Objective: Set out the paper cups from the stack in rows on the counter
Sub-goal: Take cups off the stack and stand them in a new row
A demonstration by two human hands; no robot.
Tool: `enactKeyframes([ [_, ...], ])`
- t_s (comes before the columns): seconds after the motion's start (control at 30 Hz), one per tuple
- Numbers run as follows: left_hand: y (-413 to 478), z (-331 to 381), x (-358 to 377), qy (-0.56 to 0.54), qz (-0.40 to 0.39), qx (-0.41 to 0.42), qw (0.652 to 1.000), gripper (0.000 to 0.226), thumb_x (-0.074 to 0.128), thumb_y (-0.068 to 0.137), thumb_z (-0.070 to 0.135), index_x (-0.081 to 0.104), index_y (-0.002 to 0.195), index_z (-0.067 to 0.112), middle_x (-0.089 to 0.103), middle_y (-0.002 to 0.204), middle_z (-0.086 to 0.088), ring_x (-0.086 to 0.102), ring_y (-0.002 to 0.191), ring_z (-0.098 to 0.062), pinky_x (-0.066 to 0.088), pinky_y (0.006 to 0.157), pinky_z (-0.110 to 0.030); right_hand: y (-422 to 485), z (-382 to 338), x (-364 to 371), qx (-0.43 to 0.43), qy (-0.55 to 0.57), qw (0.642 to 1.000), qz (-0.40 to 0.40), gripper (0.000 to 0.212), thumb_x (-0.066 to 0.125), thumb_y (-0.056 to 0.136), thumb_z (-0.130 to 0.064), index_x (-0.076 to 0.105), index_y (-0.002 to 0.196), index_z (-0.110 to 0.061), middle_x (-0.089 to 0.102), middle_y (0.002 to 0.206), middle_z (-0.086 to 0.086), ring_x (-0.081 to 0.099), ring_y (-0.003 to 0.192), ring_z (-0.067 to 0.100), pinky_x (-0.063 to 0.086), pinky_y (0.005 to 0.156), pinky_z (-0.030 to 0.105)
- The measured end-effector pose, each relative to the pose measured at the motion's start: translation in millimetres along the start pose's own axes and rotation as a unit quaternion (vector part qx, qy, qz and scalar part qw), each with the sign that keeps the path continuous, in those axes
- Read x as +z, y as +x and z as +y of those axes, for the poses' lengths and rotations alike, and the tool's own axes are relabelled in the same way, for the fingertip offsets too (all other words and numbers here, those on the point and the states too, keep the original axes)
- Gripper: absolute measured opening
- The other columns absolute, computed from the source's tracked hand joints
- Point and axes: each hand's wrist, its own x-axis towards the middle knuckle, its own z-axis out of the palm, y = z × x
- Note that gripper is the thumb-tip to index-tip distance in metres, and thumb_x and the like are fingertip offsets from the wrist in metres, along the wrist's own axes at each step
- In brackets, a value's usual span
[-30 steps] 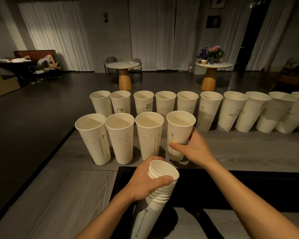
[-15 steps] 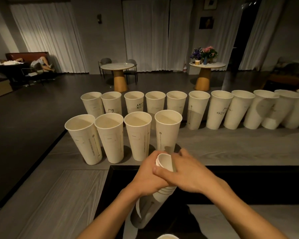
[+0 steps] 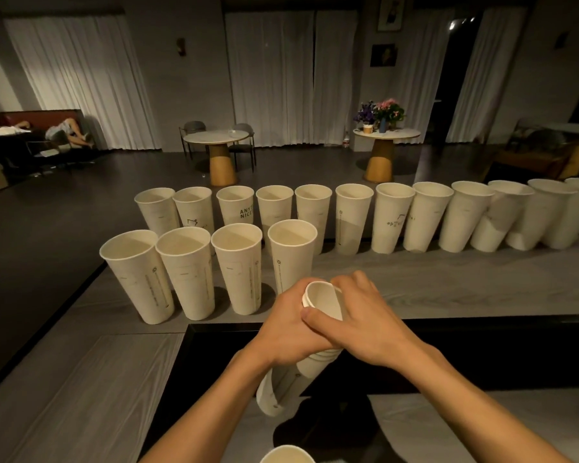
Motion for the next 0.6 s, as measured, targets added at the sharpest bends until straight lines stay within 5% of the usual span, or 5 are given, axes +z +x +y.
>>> enactKeyframes([
  [0.37, 22, 29, 18, 0.026, -0.041, 0.046, 0.998, 0.042, 0.093, 0.072, 0.007, 0.069, 0.105, 0.019, 0.075, 0.101, -0.004, 0.073, 0.098, -0.021, 0.057, 0.087, -0.051, 5, 25, -19, -0.007, 0.017, 1.000, 0.016, 0.054, 0.062, 0.084, -0.066, 0.052, 0.119, -0.026, 0.044, 0.111, -0.006, 0.044, 0.109, 0.009, 0.041, 0.084, 0.027],
  [0.6, 31, 28, 30, -0.029, -0.072, 0.021, 0.997, 0.060, 0.088, 0.065, 0.004, 0.065, 0.118, 0.018, 0.074, 0.102, 0.003, 0.069, 0.093, -0.006, 0.056, 0.079, -0.025, 13, 45, -48, -0.063, 0.035, 0.997, 0.008, 0.068, 0.068, 0.077, -0.067, 0.053, 0.133, -0.030, 0.045, 0.122, -0.011, 0.048, 0.112, 0.000, 0.040, 0.089, 0.016],
])
